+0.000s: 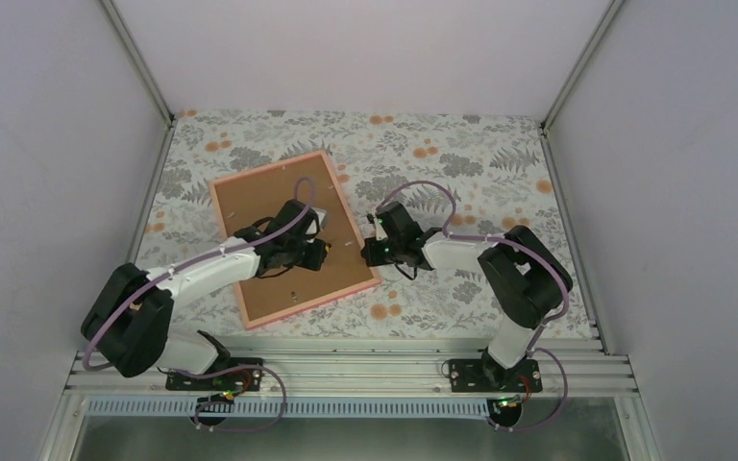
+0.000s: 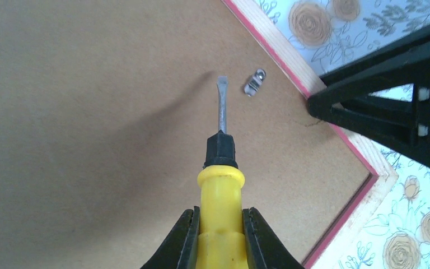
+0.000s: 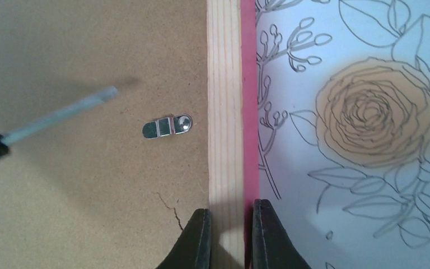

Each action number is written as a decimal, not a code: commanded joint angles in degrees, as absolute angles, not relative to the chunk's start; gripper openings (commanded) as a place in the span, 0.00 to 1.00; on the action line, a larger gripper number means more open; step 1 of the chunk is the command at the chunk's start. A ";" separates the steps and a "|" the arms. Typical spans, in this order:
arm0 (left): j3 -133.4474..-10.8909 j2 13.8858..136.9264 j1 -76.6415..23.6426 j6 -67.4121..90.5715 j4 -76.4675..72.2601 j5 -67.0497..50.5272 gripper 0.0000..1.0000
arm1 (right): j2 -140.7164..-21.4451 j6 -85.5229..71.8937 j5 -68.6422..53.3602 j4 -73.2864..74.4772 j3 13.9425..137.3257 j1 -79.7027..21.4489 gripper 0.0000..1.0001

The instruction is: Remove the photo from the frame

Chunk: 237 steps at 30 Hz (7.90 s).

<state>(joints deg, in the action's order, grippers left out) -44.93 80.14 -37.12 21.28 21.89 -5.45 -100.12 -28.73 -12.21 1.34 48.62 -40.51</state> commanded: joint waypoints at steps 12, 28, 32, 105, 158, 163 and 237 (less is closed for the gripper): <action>-44.47 73.76 -37.18 23.02 20.73 -0.03 0.02 | -89.32 -25.66 -8.79 16.11 39.15 -40.55 0.05; -45.32 75.97 -35.75 20.77 16.84 -0.21 0.02 | -93.69 -22.15 -7.09 15.29 53.23 -37.69 0.31; -46.15 77.92 -34.77 20.24 15.31 -1.06 0.02 | -99.33 -21.37 -6.69 13.12 57.80 -36.40 0.30; -55.39 101.43 -30.41 25.83 1.25 -4.51 0.02 | -111.09 -20.59 -11.59 10.39 60.54 -33.44 0.05; -45.84 79.23 -30.76 24.87 11.42 -0.61 0.02 | -95.85 -35.41 -7.81 2.24 43.79 -17.65 0.04; -45.29 76.79 -30.76 24.95 12.59 -0.68 0.02 | -89.97 -36.10 -7.56 1.02 39.56 -14.72 0.08; -41.79 71.62 -31.99 25.04 12.34 -1.77 0.02 | -101.71 -6.24 -15.43 17.51 69.86 -25.93 0.58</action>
